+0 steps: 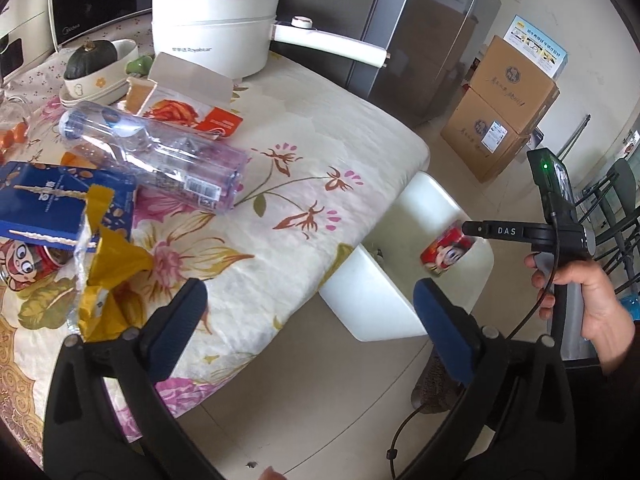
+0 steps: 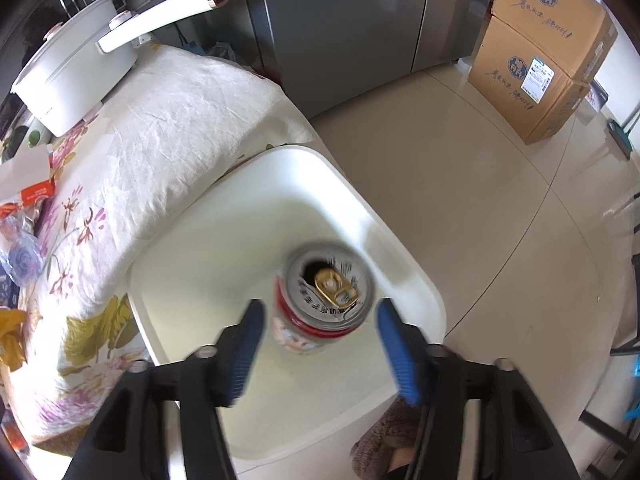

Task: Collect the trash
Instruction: 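Open the left tool over the bin while the right tool drops the red can in, then move both tools back to the table and grasp the foil wrapper with the left tool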

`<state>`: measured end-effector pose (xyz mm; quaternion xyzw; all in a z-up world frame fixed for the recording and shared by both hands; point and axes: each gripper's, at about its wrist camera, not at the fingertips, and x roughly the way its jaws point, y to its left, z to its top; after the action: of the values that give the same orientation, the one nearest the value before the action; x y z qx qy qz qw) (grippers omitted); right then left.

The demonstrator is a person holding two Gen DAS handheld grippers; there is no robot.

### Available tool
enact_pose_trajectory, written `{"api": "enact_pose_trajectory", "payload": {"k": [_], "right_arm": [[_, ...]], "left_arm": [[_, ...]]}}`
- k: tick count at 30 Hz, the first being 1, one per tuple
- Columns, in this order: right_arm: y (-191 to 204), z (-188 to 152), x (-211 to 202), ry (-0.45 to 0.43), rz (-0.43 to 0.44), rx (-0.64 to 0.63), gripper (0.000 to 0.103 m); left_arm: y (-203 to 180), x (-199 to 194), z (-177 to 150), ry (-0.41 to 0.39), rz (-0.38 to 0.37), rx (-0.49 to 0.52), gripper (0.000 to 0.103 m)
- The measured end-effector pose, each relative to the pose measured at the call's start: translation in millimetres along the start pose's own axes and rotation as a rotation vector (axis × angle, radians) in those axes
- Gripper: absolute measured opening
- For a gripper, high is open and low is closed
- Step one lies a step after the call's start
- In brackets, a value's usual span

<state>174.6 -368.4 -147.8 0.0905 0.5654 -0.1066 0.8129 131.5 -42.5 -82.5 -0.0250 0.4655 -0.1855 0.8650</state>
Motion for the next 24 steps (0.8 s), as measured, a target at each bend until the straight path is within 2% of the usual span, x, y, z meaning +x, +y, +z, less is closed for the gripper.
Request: {"api": "enact_pose_trajectory", "payload": {"k": [8,24], "right_arm": [[31.1,-1.8,-20.0,-0.043,0.0,-0.079,0.077],[108.9,-19.5,-82.9,-0.144,0.203,-0.172,0.084]], "left_arm": [[25.2,-20.1,-3.4,-0.024,0.035,-0.031,0.102],[79.9,-51.5,-11.4,-0.058,0.075,-0.139,0.102]]}}
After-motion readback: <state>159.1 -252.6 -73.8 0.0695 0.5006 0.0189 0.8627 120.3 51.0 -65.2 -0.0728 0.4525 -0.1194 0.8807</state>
